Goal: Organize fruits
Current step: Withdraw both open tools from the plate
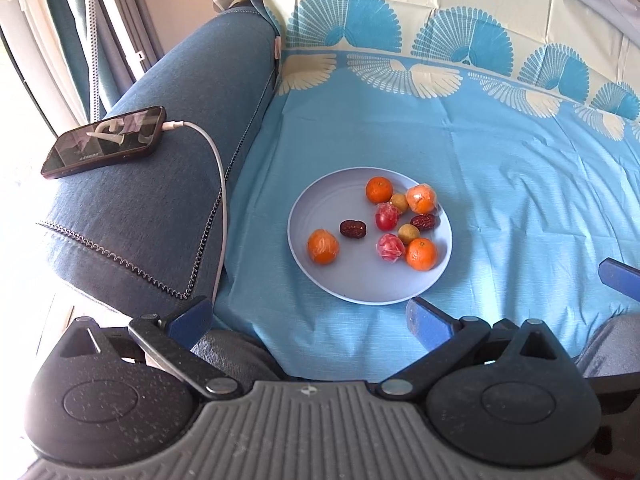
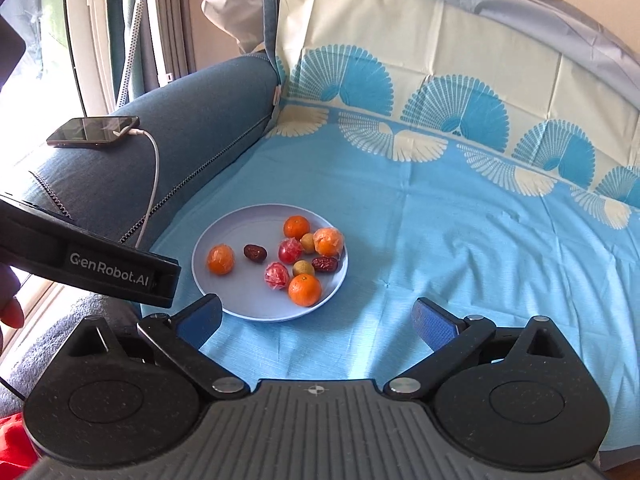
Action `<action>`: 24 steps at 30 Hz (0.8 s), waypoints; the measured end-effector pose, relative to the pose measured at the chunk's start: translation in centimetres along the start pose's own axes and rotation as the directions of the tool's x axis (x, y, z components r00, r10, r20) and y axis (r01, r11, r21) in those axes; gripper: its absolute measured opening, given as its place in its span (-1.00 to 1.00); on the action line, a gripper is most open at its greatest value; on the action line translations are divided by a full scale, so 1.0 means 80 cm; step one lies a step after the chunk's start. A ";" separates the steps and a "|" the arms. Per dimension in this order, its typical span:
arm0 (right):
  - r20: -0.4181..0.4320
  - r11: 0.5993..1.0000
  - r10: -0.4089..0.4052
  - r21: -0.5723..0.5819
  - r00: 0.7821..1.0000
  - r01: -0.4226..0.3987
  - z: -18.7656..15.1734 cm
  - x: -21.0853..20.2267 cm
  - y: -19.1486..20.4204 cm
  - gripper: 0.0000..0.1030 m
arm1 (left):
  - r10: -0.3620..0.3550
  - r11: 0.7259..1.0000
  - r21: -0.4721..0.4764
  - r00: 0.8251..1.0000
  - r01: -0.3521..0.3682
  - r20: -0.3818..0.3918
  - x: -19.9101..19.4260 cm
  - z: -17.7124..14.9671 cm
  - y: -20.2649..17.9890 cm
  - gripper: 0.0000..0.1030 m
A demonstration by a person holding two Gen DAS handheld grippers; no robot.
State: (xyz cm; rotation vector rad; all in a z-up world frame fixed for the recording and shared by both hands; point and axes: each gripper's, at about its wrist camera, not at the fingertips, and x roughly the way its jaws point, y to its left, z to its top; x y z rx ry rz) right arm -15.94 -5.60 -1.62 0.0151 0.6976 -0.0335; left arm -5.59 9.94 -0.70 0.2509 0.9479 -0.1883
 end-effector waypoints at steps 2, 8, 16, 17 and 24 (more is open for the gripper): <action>0.010 1.000 0.000 -0.001 1.000 0.000 -0.001 -0.006 0.001 0.97 | 0.003 1.000 -0.003 1.000 -0.003 -0.001 -0.002 -0.001 0.001 0.99; 0.031 1.000 -0.006 0.002 1.000 0.006 -0.002 -0.016 -0.001 0.98 | 0.007 1.000 -0.006 1.000 -0.007 0.006 -0.009 -0.003 0.002 0.99; 0.039 1.000 -0.005 -0.007 0.999 0.005 -0.001 -0.019 0.002 0.98 | 0.008 1.000 -0.007 1.000 -0.007 0.006 -0.009 -0.003 0.004 0.99; 0.039 1.000 -0.005 -0.007 0.999 0.005 -0.001 -0.019 0.002 0.98 | 0.007 1.000 -0.010 1.000 -0.007 0.004 -0.008 -0.003 0.005 0.99; 0.036 1.000 -0.002 -0.011 0.999 0.002 0.000 -0.017 0.002 0.98 | 0.015 1.000 -0.004 1.000 -0.014 0.013 -0.009 -0.003 0.004 0.99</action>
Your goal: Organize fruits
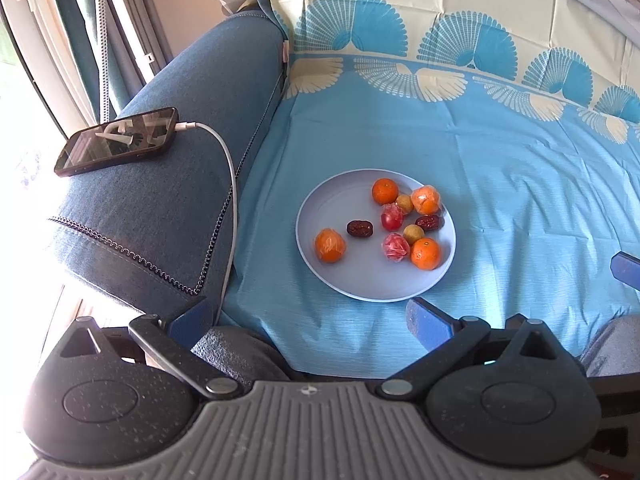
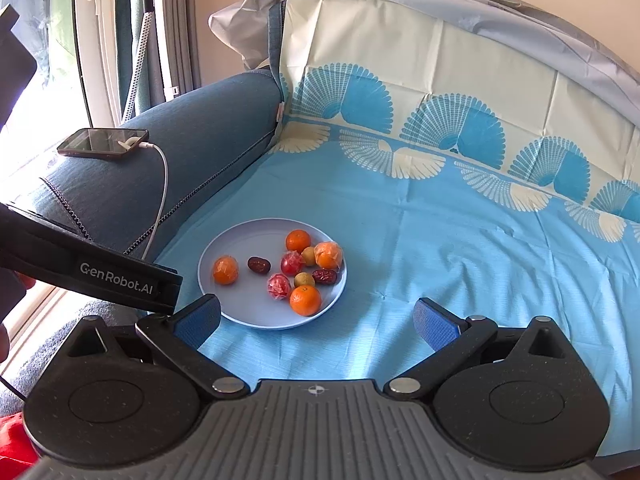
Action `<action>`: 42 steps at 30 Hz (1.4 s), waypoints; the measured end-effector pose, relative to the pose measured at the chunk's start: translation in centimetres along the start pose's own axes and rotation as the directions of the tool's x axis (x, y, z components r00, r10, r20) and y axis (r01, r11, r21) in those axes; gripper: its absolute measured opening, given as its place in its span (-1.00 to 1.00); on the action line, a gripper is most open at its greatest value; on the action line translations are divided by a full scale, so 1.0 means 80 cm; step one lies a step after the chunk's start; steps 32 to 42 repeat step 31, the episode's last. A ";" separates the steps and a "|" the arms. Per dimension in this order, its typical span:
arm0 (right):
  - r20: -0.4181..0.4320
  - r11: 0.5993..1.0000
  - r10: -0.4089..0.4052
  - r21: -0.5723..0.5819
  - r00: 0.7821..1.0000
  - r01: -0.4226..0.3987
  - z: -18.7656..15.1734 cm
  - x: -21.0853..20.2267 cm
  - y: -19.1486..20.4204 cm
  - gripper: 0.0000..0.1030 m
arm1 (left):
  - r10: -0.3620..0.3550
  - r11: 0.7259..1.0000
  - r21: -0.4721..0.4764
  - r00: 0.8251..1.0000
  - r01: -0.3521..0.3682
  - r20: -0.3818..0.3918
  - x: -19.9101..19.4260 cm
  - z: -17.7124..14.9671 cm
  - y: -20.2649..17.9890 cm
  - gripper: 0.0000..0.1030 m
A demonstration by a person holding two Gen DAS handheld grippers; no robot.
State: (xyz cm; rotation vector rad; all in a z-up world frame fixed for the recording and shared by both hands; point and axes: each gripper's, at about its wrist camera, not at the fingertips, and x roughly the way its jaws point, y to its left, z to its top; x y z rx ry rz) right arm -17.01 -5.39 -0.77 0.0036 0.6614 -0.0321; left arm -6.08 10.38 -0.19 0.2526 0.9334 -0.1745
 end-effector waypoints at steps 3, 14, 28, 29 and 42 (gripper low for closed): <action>0.001 1.000 0.001 -0.002 1.000 -0.001 0.001 -0.001 0.000 0.98 | -0.004 1.000 0.000 1.000 0.004 0.001 -0.001 0.000 0.000 0.99; 0.002 1.000 0.002 -0.003 1.000 -0.002 0.001 -0.001 0.000 0.98 | 0.002 1.000 0.000 1.000 -0.002 0.013 -0.005 0.000 0.001 0.99; 0.000 1.000 0.004 -0.011 1.000 -0.004 0.004 -0.001 0.002 0.98 | 0.012 1.000 -0.009 0.999 -0.012 0.037 -0.008 0.002 0.006 0.99; -0.001 1.000 0.005 -0.011 1.000 -0.005 0.004 -0.001 0.002 0.98 | 0.007 1.000 -0.014 0.999 -0.007 0.038 -0.008 0.002 0.007 0.99; -0.001 1.000 0.006 -0.013 1.000 -0.006 0.004 -0.001 0.003 0.98 | 0.011 1.000 -0.019 0.999 -0.010 0.035 -0.008 0.002 0.008 0.99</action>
